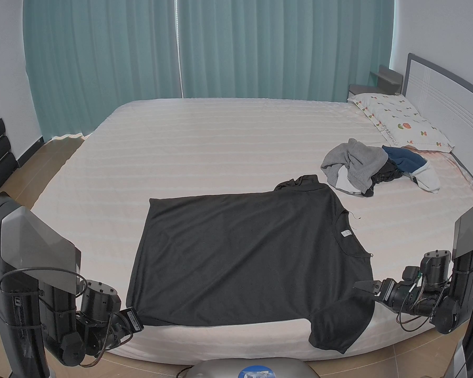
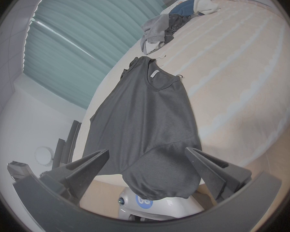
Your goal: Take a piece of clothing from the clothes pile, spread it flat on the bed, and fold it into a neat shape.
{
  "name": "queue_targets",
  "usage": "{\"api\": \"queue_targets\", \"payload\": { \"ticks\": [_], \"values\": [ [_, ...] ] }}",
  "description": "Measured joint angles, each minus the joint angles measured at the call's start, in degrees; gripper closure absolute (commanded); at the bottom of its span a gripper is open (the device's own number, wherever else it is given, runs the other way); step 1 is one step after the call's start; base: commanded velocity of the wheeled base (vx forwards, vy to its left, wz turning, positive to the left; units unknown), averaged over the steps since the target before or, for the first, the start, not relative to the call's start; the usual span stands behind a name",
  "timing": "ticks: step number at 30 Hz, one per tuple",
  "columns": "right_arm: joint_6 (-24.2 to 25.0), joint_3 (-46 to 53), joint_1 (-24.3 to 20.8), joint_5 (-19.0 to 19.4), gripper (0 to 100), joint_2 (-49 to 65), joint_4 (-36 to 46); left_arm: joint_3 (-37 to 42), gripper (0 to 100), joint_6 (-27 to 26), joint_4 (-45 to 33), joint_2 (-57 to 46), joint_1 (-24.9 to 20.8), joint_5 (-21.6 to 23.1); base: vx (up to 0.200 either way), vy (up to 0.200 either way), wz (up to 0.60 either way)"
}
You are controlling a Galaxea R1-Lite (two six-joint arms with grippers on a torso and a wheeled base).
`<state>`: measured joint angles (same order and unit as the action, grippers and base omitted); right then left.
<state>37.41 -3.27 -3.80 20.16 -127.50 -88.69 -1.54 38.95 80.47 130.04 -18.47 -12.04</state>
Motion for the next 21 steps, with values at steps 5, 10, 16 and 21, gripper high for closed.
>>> {"api": "queue_targets", "payload": {
  "ticks": [5,10,16,21],
  "values": [
    [-3.0,0.7,0.4,-0.4,0,-1.0,0.2,0.4,100,-0.2,1.7,1.0,-0.3,0.0,0.0,0.0,0.0],
    [-4.6,0.8,0.9,-3.4,0,-1.7,0.2,0.5,100,-0.2,1.9,1.7,-0.3,0.0,0.0,0.0,0.0],
    [-5.6,0.4,1.3,-4.3,0,-2.9,0.1,0.5,100,0.0,2.6,2.0,-0.3,0.3,0.0,0.0,0.0],
    [-5.8,-0.4,1.8,-4.4,100,-5.0,-0.2,0.5,100,0.0,3.1,2.2,0.0,0.3,0.0,0.0,0.0]
  ]
}}
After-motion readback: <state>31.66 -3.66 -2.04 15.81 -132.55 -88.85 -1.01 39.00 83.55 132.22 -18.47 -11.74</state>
